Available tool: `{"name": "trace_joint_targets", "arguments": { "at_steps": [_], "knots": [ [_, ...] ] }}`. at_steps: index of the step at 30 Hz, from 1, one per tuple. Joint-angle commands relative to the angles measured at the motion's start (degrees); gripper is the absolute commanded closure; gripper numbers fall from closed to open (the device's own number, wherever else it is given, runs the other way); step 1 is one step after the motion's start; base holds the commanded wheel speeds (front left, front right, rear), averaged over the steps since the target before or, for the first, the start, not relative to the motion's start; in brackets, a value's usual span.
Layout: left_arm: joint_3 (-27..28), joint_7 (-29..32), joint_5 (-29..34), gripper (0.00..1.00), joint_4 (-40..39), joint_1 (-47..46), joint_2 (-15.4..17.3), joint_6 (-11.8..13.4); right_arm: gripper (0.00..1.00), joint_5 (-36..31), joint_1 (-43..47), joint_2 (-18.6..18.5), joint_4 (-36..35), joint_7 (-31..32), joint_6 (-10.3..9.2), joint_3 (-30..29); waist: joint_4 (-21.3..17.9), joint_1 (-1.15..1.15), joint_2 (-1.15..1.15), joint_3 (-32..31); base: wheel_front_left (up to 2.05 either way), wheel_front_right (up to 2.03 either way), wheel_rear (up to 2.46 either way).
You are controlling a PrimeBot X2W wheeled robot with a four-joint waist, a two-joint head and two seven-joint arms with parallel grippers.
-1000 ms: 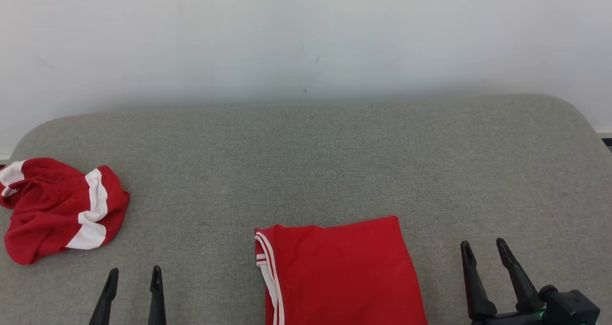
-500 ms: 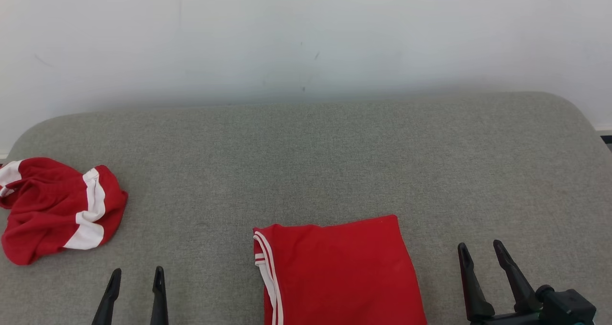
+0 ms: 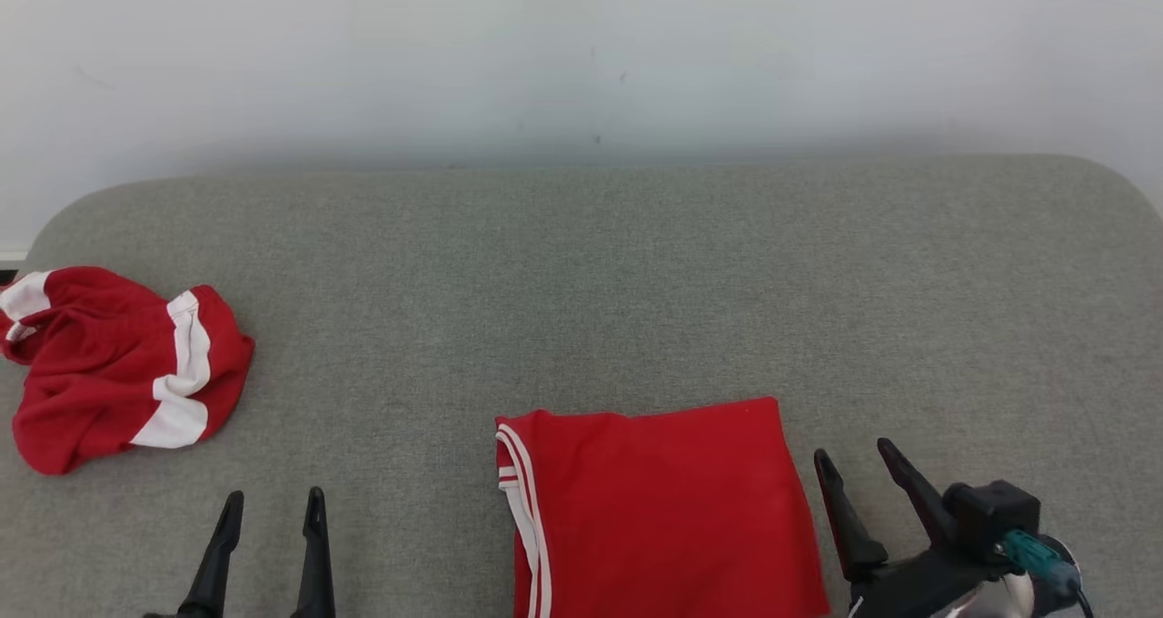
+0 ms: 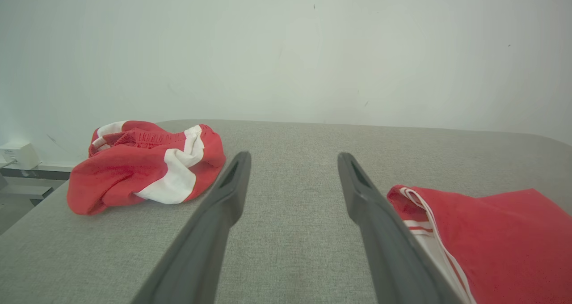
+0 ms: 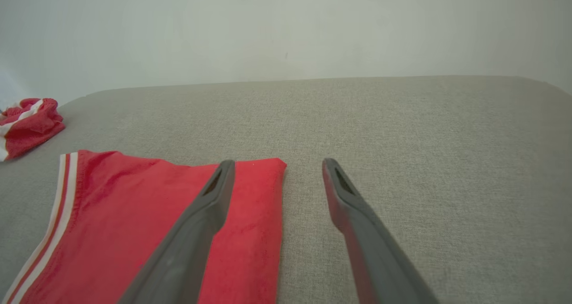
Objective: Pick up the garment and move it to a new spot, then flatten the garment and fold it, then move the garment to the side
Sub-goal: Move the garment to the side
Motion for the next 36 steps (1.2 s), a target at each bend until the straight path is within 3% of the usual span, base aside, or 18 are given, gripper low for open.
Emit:
{"name": "trace_joint_targets", "arguments": {
  "at_steps": [1, 9, 24, 25, 27, 36],
  "knots": [
    [-0.04, -0.02, -0.25, 0.0, 0.08, -0.77, 0.09, 0.11, 0.0, -0.34, -0.58, 0.25, 0.29, 0.21, -0.14, 0.17, 0.66, -0.01, 0.0, 0.57, 0.0, 0.0, 0.0],
    [-1.17, -0.02, -1.07, 0.0, 1.38, -2.31, -0.1, 0.08, 0.0, -0.48, -5.67, 1.08, 11.48, 1.83, -0.14, 1.55, 2.99, -0.01, 0.0, 2.13, 0.0, 0.0, 0.0],
    [-1.36, -0.02, -1.84, 0.0, 2.85, -4.2, -0.26, 0.22, 0.0, 1.43, -11.82, 2.64, 31.1, -1.13, -0.14, 6.35, 3.67, -0.01, 0.0, 3.92, 0.0, 0.0, 0.0],
    [-1.32, -0.02, -1.91, 0.0, 2.95, -4.33, -0.28, 0.19, 0.05, 1.89, -12.08, 2.99, 31.81, -1.25, -0.13, 7.09, 3.61, -0.01, 0.0, 3.99, 0.0, 0.0, 0.0],
    [-1.2, -0.02, -1.95, 0.0, 3.04, -4.42, -0.28, 0.14, 1.0, 2.93, -12.68, 3.47, 32.79, -1.39, 0.0, 8.59, 3.46, -0.01, 0.0, 4.14, 0.0, 0.0, 0.0],
    [-1.72, -0.02, -2.06, 0.0, 3.31, -5.55, -0.33, -0.17, 1.0, 5.99, -20.68, -0.27, 33.19, -2.75, -0.16, 12.72, 2.69, -0.01, 0.0, 5.4, 0.0, 0.0, 0.0]
  ]
}}
